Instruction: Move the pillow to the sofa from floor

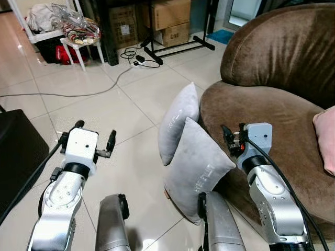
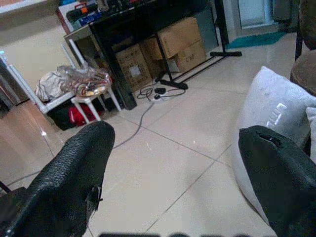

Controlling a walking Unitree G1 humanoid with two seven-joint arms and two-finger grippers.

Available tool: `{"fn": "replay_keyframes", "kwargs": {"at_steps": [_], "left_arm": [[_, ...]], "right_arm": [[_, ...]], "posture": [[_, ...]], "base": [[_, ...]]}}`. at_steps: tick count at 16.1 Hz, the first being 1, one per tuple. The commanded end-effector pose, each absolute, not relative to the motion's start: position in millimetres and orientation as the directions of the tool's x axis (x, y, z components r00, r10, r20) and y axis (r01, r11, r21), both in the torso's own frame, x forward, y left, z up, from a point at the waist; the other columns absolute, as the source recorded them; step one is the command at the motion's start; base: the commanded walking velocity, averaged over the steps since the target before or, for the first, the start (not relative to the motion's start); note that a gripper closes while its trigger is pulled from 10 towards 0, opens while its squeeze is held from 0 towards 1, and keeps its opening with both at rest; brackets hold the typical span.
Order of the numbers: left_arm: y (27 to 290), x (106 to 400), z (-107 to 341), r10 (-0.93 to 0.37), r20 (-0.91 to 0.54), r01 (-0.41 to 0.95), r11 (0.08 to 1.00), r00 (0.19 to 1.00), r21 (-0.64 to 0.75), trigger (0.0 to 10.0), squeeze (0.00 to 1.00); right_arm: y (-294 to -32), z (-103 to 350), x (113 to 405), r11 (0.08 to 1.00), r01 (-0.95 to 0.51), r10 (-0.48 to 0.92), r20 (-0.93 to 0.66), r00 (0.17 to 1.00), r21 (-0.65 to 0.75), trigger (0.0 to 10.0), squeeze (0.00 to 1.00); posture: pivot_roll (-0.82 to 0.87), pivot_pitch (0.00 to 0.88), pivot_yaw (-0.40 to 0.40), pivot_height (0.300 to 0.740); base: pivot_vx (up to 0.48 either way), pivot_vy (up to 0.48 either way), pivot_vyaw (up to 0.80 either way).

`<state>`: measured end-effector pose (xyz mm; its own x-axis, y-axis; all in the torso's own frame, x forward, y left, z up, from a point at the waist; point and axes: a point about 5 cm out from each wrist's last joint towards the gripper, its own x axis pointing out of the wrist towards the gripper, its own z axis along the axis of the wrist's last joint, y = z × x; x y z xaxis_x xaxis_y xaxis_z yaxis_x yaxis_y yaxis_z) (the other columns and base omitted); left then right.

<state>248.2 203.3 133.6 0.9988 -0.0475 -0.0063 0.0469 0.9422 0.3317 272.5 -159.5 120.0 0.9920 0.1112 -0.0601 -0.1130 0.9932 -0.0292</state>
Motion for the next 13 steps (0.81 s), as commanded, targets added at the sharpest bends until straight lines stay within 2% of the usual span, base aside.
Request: {"fn": "replay_keyframes", "kwargs": {"at_steps": [1, 4, 9, 13], "left_arm": [[207.4, 247.9, 134.9, -0.036, -0.006, 0.036, 0.941, 0.999, 0.336, 10.0, 1.00], [209.3, 248.5, 135.0, -0.023, -0.004, 0.023, 0.941, 1.000, 0.339, 10.0, 1.00], [208.2, 250.2, 135.1, -0.038, -0.012, 0.039, 0.940, 0.999, 0.340, 10.0, 1.00], [202.8, 250.2, 133.1, -0.076, -0.026, 0.080, 0.934, 0.997, 0.348, 10.0, 1.00]], "right_arm": [[-157.3, 123.6, 275.8, 0.992, -0.125, 0.124, -0.051, 0.991, -0.018, 10.0, 1.00], [-149.7, 122.2, 277.1, 0.989, -0.147, 0.145, -0.078, 0.986, -0.022, 10.0, 1.00], [-147.0, 121.3, 277.3, 0.987, -0.158, 0.157, -0.080, 0.984, -0.008, 10.0, 1.00], [-146.3, 120.2, 278.9, 0.985, -0.173, 0.171, -0.091, 0.981, -0.014, 10.0, 1.00]], "posture": [[-0.12, 0.000, 0.002, 0.498], [-0.12, 0.000, 0.005, 0.498], [-0.12, 0.000, 0.013, 0.448], [-0.12, 0.000, 0.012, 0.443]], "base": [[0.000, 0.000, 0.00], [0.000, 0.000, 0.00], [0.000, 0.000, 0.00], [0.000, 0.000, 0.00]]}}
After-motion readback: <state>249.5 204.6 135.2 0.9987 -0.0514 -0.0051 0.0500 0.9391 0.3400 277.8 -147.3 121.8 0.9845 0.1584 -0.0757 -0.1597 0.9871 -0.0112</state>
